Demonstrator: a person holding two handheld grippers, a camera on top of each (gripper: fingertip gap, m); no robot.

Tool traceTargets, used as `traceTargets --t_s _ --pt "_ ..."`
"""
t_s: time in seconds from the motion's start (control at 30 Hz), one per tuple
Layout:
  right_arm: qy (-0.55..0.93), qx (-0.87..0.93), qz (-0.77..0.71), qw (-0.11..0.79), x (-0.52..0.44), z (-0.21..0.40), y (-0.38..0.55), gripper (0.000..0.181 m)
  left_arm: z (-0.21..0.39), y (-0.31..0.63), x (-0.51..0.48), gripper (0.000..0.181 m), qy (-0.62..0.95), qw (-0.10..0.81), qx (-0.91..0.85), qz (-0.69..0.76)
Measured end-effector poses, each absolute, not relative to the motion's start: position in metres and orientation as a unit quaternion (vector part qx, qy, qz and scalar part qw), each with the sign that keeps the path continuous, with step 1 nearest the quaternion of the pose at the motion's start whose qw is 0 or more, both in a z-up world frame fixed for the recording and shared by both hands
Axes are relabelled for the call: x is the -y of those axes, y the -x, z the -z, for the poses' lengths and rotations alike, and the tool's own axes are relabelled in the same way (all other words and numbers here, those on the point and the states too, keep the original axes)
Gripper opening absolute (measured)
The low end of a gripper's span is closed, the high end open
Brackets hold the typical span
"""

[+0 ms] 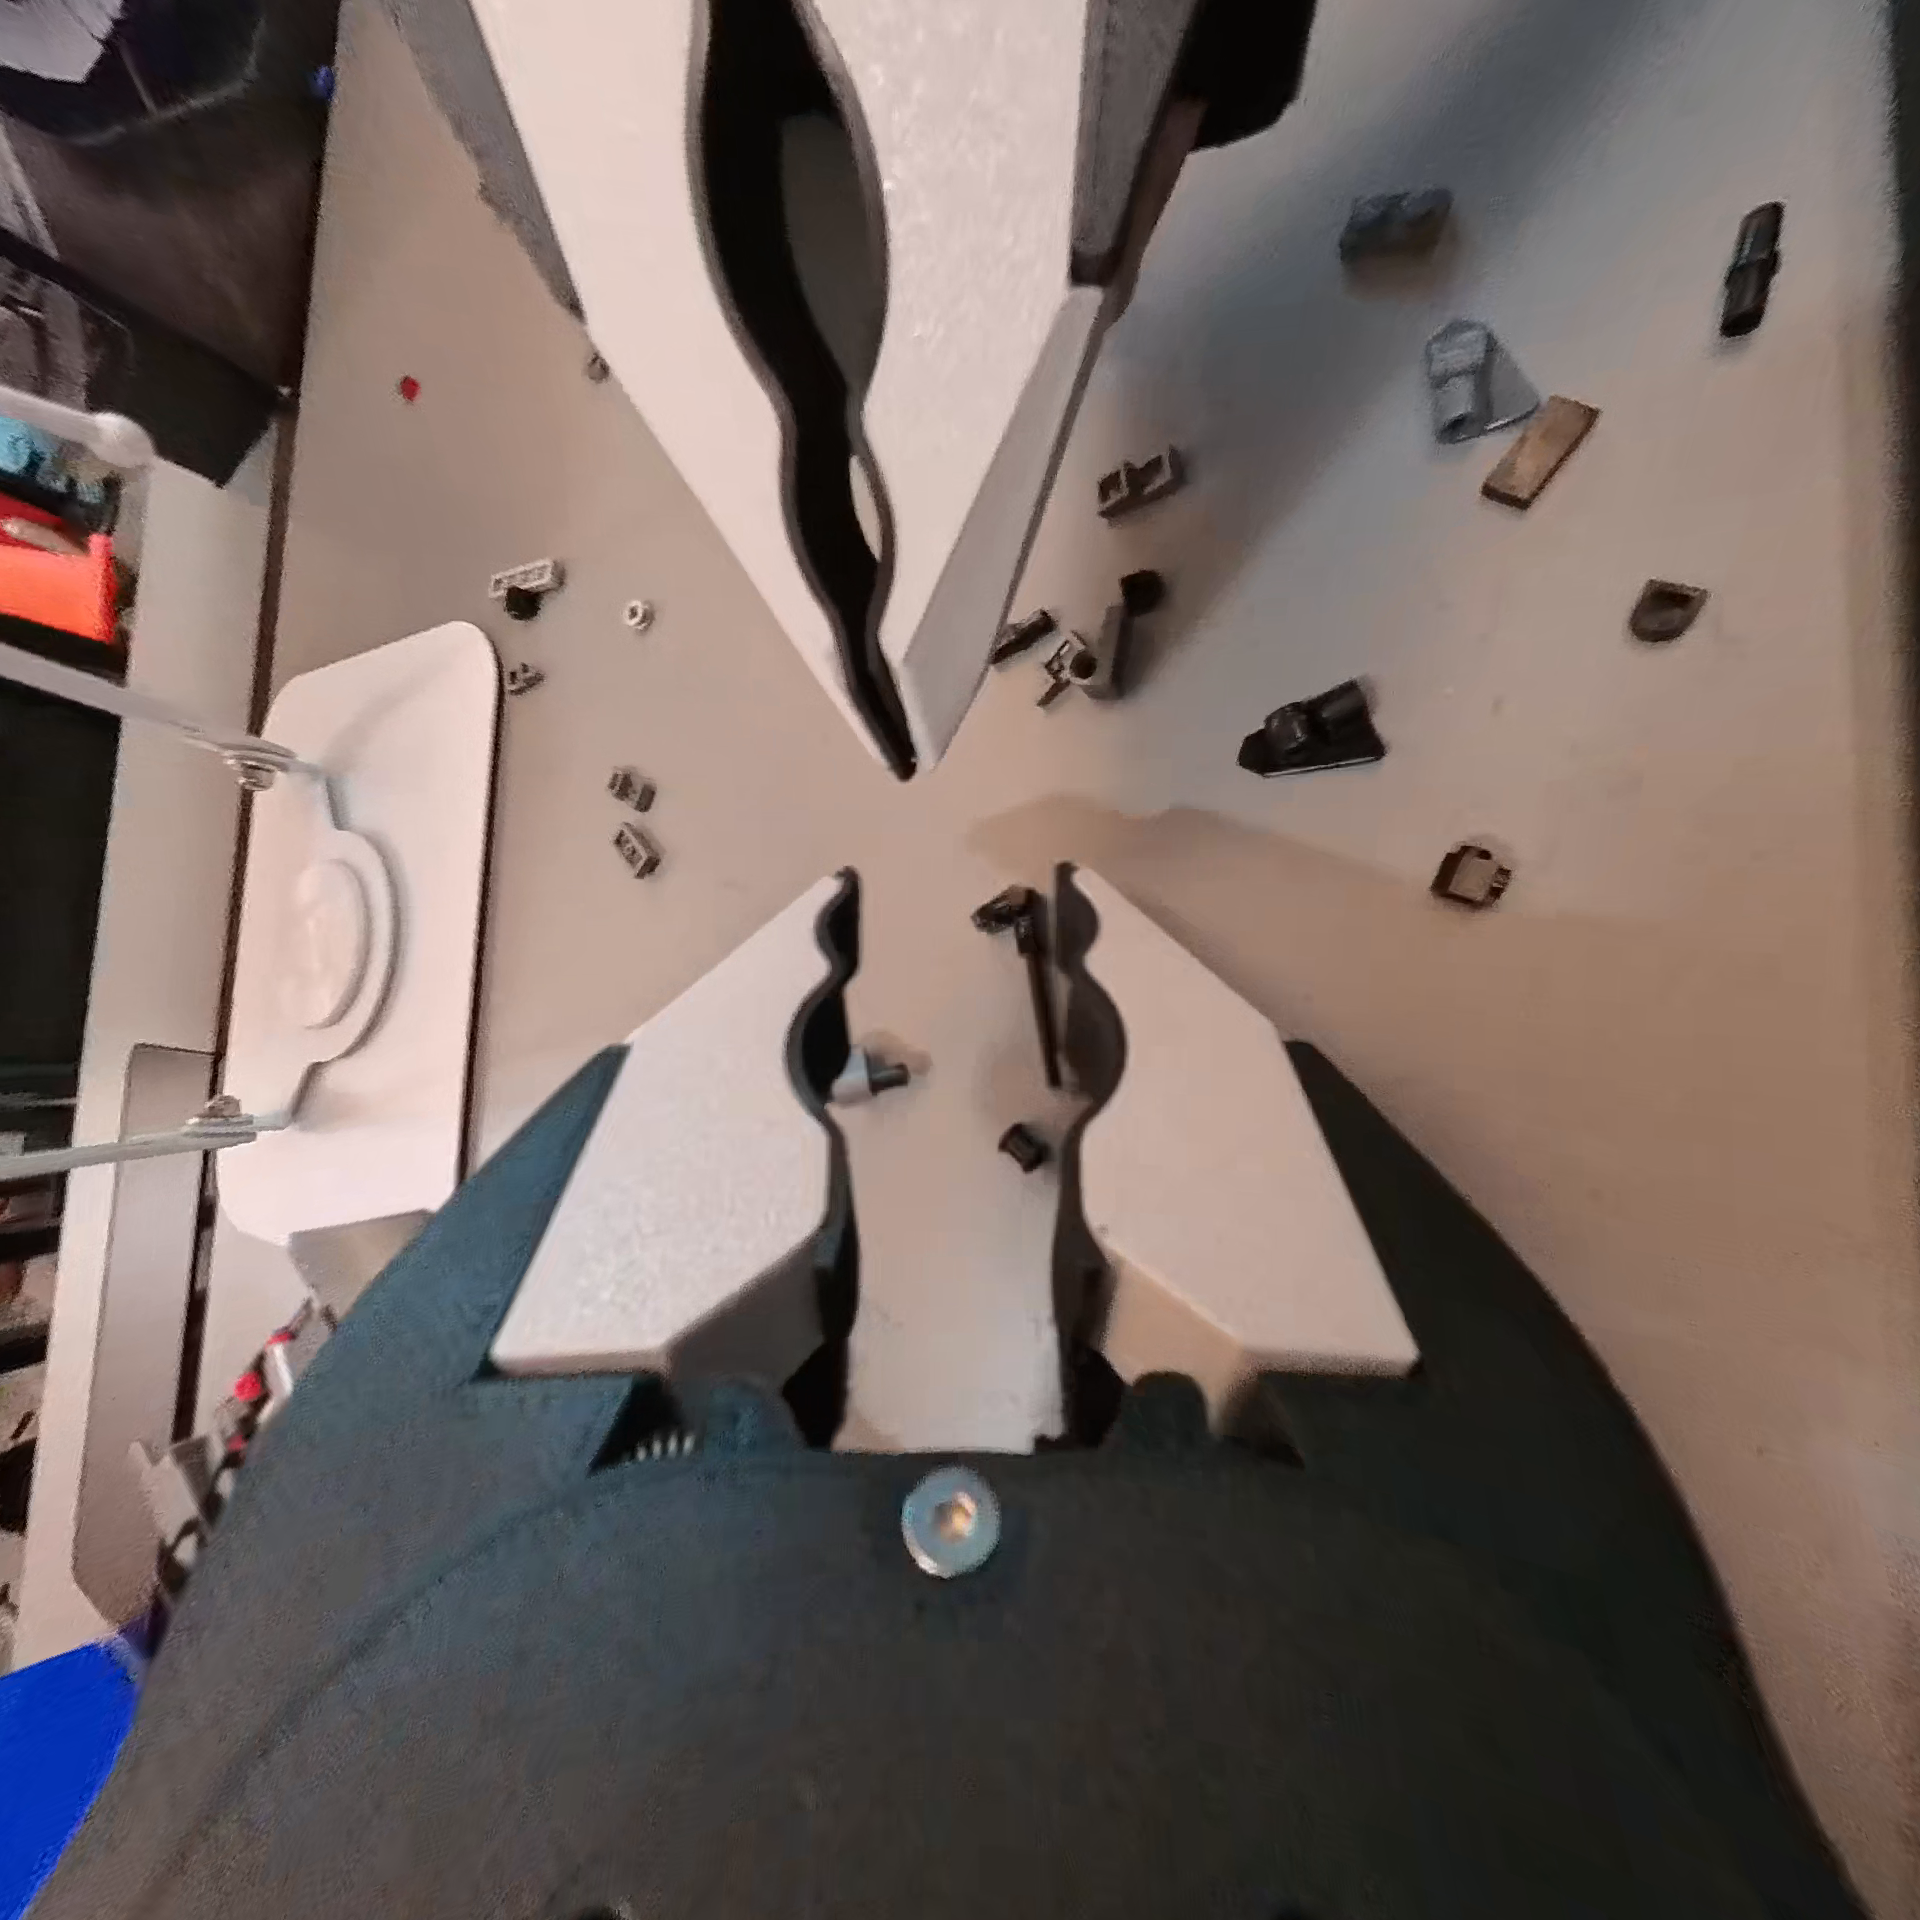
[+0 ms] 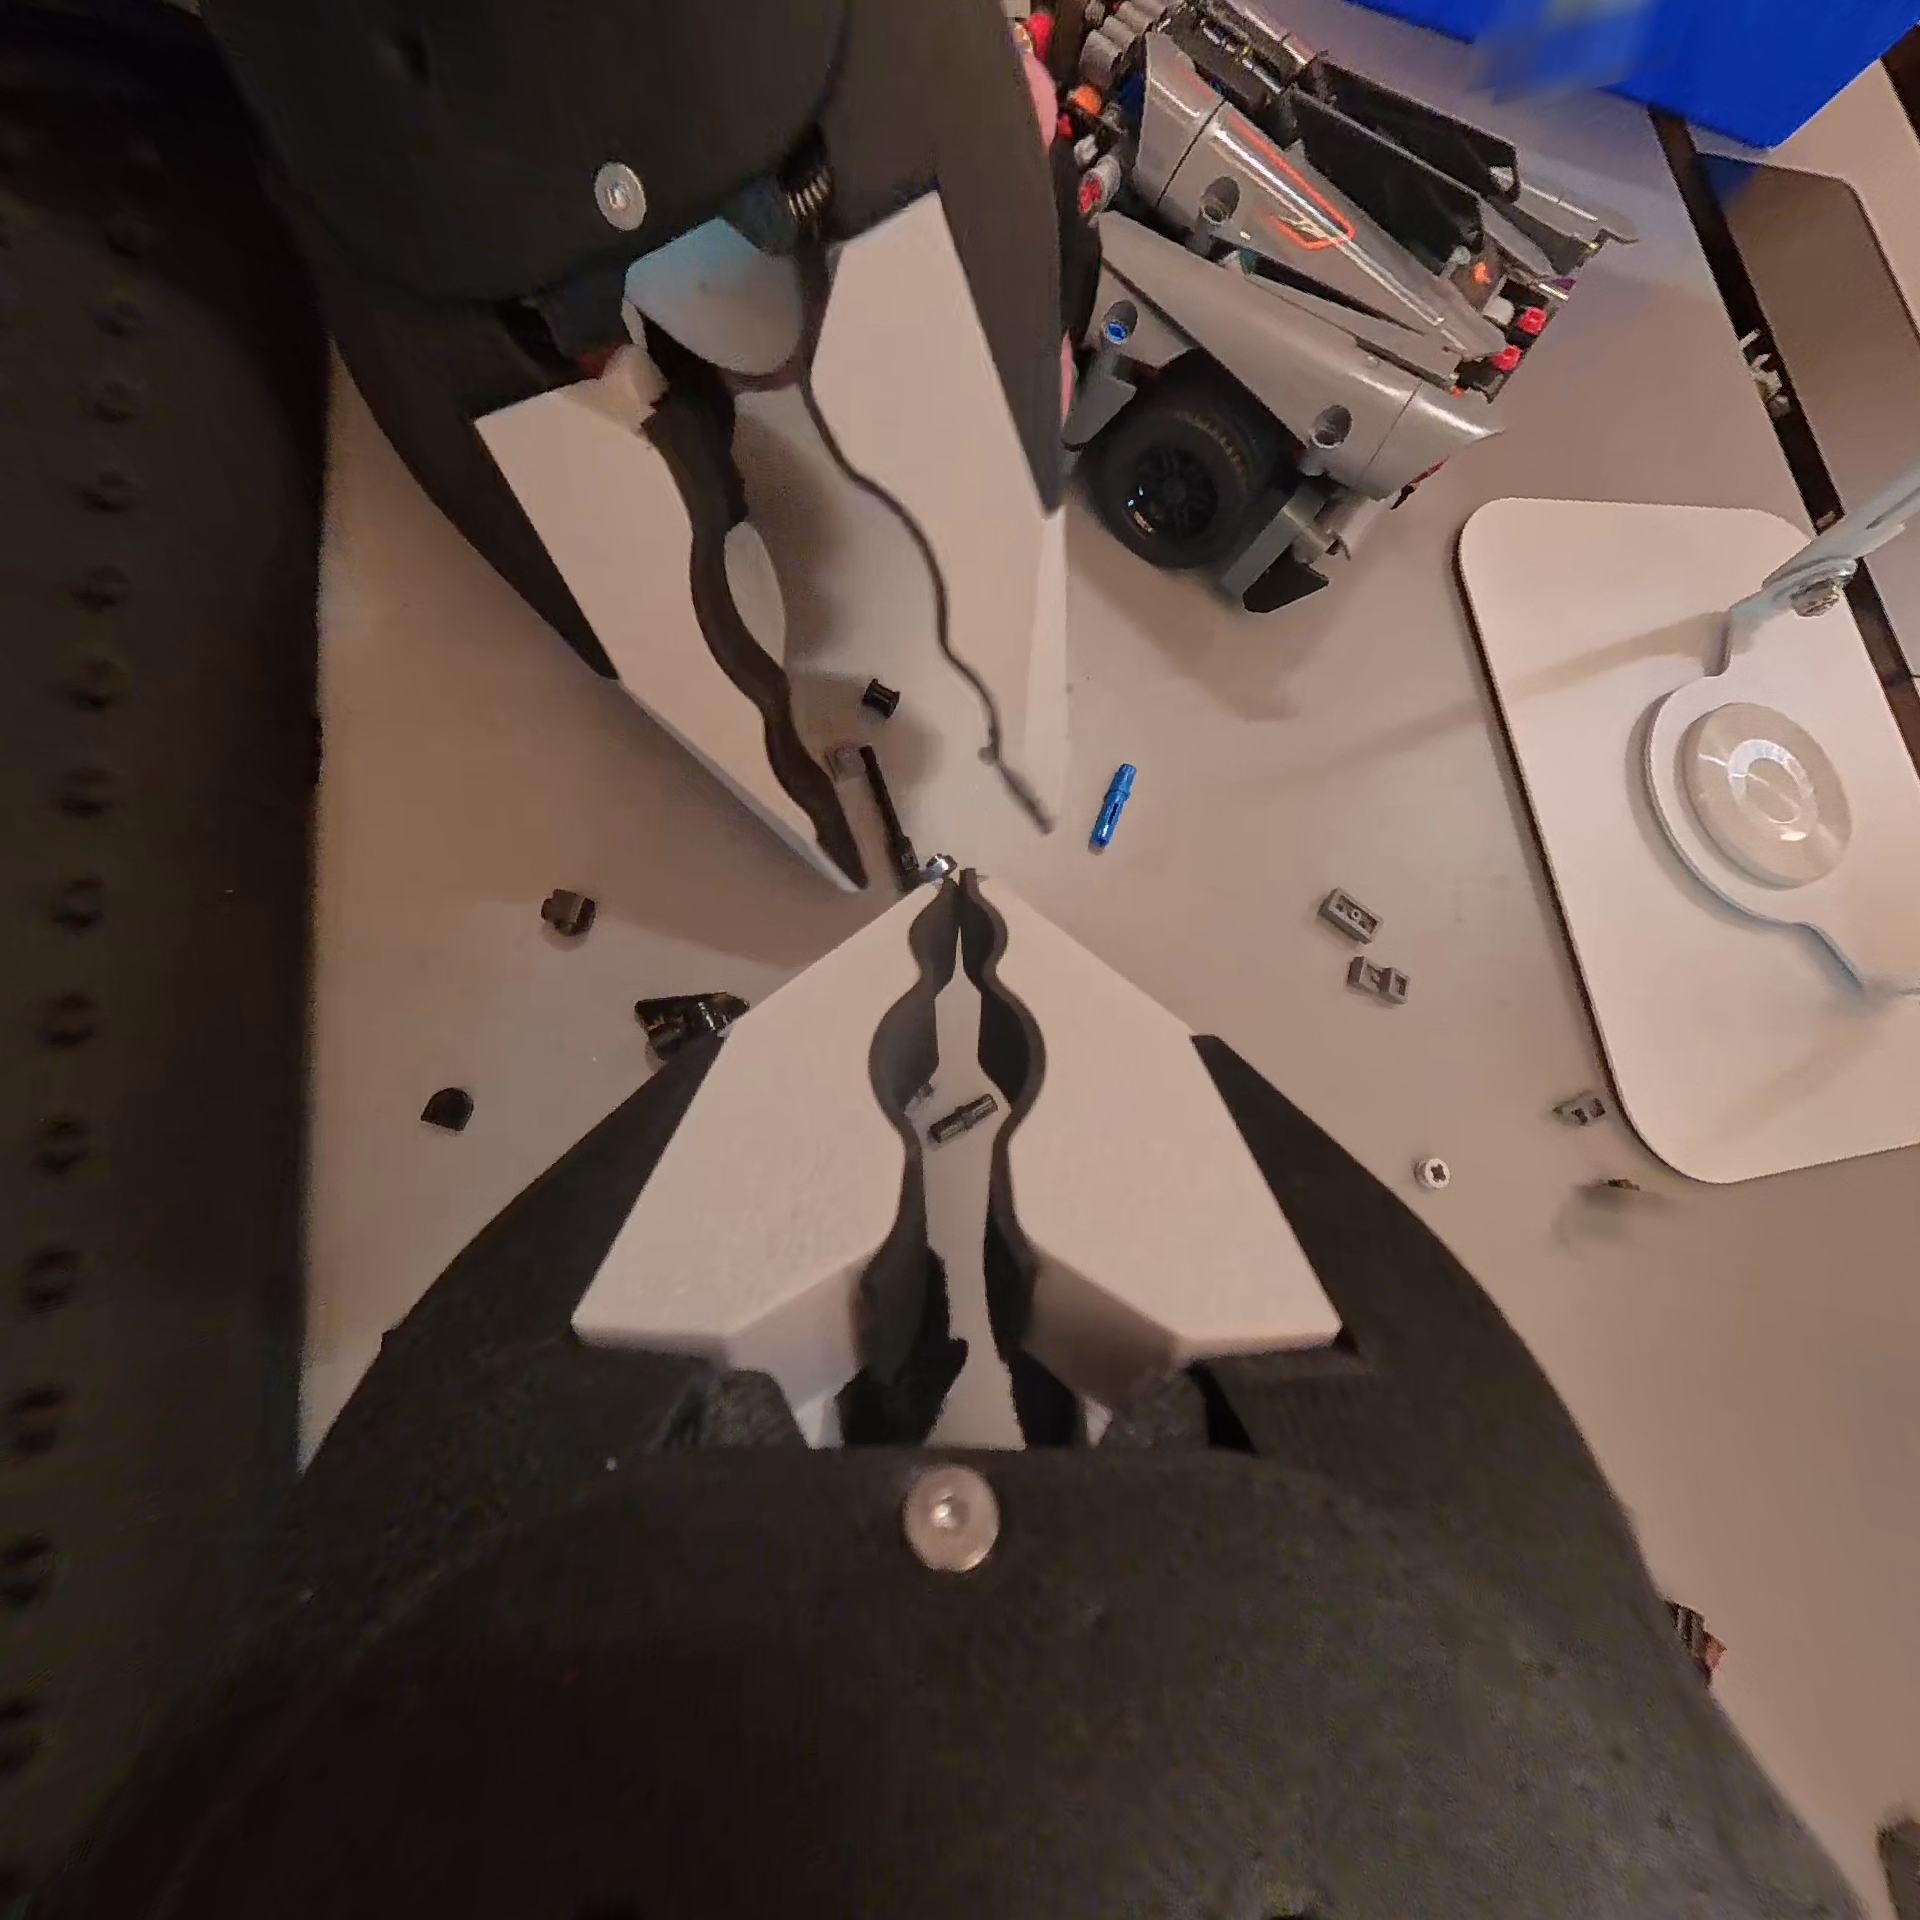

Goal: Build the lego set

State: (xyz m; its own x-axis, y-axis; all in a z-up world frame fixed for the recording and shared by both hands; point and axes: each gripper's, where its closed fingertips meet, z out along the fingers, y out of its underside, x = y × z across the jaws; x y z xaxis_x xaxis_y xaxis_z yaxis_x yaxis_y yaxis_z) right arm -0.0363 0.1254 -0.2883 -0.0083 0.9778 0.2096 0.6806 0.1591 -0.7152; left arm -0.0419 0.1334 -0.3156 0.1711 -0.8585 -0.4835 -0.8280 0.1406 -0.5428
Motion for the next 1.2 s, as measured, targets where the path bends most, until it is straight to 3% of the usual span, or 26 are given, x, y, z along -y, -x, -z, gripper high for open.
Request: traceTargets --t_s 0.07,0.2,0.3,0.43,0.57,0.73,0.9,1.07,1.2 --pt "0.613 0.675 -0.214 0.350 -0.126 0.288 0.035 0.000 0.308 0.048 -0.136 0.055 0.660 0.397 -0.637 0.000" --pt "0.613 0.667 -0.221 0.361 -0.126 0.285 0.033 0.000 0.256 0.080 -0.126 0.066 0.687 0.430 -0.586 0.003" --pt "0.612 0.662 -0.232 0.366 -0.125 0.281 0.033 0.000 0.206 0.145 -0.102 0.063 0.722 0.470 -0.505 -0.048" --pt "0.605 0.657 -0.251 0.374 -0.121 0.274 0.035 0.000 0.166 0.294 -0.035 0.049 0.786 0.550 -0.257 -0.120" --pt "0.594 0.658 -0.268 0.378 -0.116 0.268 0.039 0.000 0.207 0.441 0.058 0.046 0.804 0.565 0.030 -0.182" --pt "0.583 0.666 -0.274 0.376 -0.109 0.269 0.042 0.000 0.290 0.509 0.121 0.047 0.816 0.501 0.195 -0.214" --pt "0.577 0.669 -0.280 0.376 -0.107 0.270 0.045 0.000 0.325 0.530 0.129 0.045 0.827 0.470 0.221 -0.216" --pt "0.579 0.667 -0.278 0.377 -0.110 0.270 0.045 0.000 0.331 0.531 0.127 0.013 0.829 0.474 0.206 -0.213" --pt "0.579 0.665 -0.278 0.382 -0.111 0.269 0.044 0.000 0.331 0.533 0.129 0.002 0.821 0.486 0.209 -0.216"
